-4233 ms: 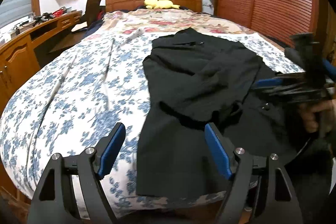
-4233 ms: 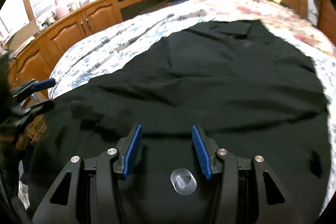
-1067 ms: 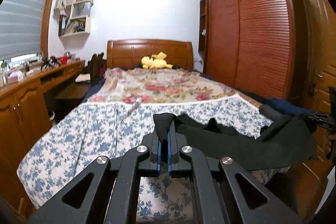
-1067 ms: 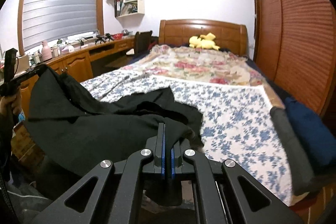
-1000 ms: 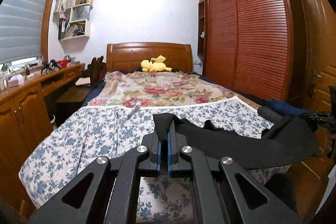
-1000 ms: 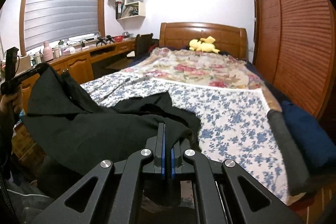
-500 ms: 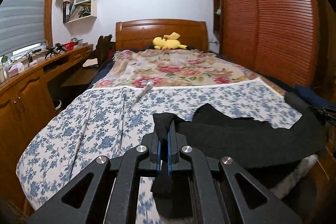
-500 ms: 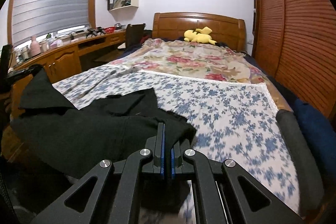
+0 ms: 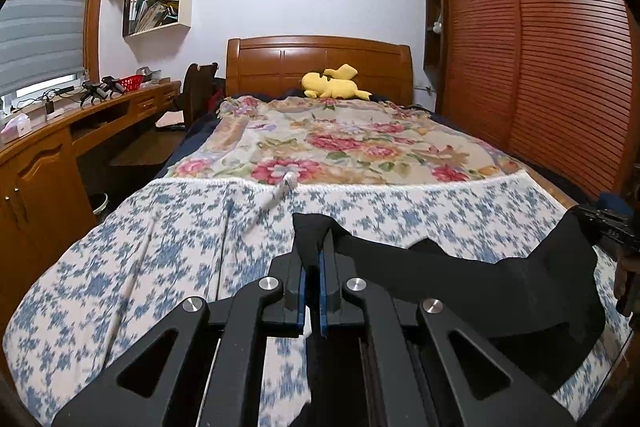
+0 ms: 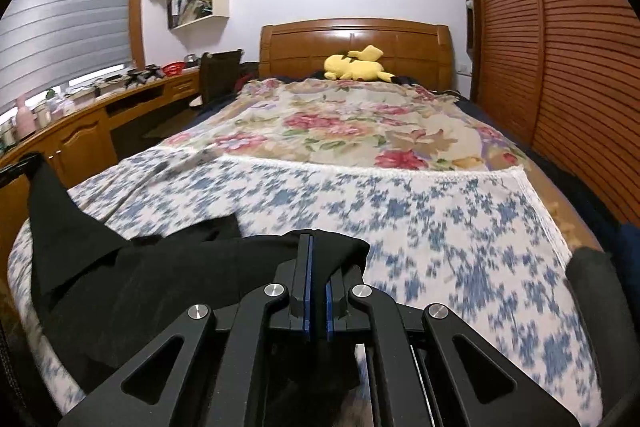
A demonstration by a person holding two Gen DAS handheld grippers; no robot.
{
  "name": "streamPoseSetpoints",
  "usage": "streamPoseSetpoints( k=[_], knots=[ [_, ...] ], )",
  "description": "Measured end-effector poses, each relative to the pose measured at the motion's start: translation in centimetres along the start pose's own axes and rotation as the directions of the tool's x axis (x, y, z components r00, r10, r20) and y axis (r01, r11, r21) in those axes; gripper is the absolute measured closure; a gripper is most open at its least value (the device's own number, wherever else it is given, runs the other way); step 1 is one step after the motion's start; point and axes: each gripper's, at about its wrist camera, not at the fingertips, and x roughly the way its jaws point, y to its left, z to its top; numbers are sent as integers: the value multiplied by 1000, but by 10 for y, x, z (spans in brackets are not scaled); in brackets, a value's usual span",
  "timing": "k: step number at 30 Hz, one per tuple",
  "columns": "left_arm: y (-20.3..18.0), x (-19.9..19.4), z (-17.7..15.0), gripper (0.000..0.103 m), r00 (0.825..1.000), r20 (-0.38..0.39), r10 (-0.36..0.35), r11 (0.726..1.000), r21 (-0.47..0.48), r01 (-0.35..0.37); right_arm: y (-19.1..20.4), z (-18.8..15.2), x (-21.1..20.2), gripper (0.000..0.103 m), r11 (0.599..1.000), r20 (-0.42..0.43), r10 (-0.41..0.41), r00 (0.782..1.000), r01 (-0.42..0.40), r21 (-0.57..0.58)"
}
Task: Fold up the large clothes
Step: 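Carry the held hem with both grippers toward the collar, folding the coat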
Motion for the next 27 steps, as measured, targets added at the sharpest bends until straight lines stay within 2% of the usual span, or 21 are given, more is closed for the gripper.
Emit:
streamPoseSetpoints(
  k=[6,11,15,16,18,21,23,24,25,27],
  knots=[
    [-1,42,-3,98,1000,-17,0,1000,-13,-1,9,6,65,100,998,-83,-64,995,61,-35],
    [-6,69,-6,98,998,-65,-25,1000,-2,25,8,7,91,100,997,-158,-78,984,74,-30],
    [-5,82,-11,93,994,-99,-51,999,-12,50,10,8,99,99,996,-210,-83,974,77,-36],
    [-4,84,-12,89,993,-105,-55,998,-17,53,10,9,100,96,997,-225,-78,971,72,-34],
    [-4,85,-12,61,992,-109,-69,998,-18,68,12,9,95,94,996,-247,-84,965,76,-41],
    [-8,84,-13,56,989,-110,-98,995,-9,97,8,10,94,81,994,-255,-101,962,83,-77],
    [-11,83,-13,40,987,-113,-111,994,-1,111,10,8,93,69,989,-250,-126,960,102,-106],
    [-12,82,-13,27,987,-111,-120,993,3,121,13,8,88,51,985,-240,-150,959,123,-124],
    [-15,80,-14,23,985,-107,-133,991,11,135,15,9,84,41,980,-224,-170,960,141,-138],
    [-17,78,-14,23,985,-106,-137,990,22,140,20,11,76,41,977,-209,-183,961,154,-148]
  ],
)
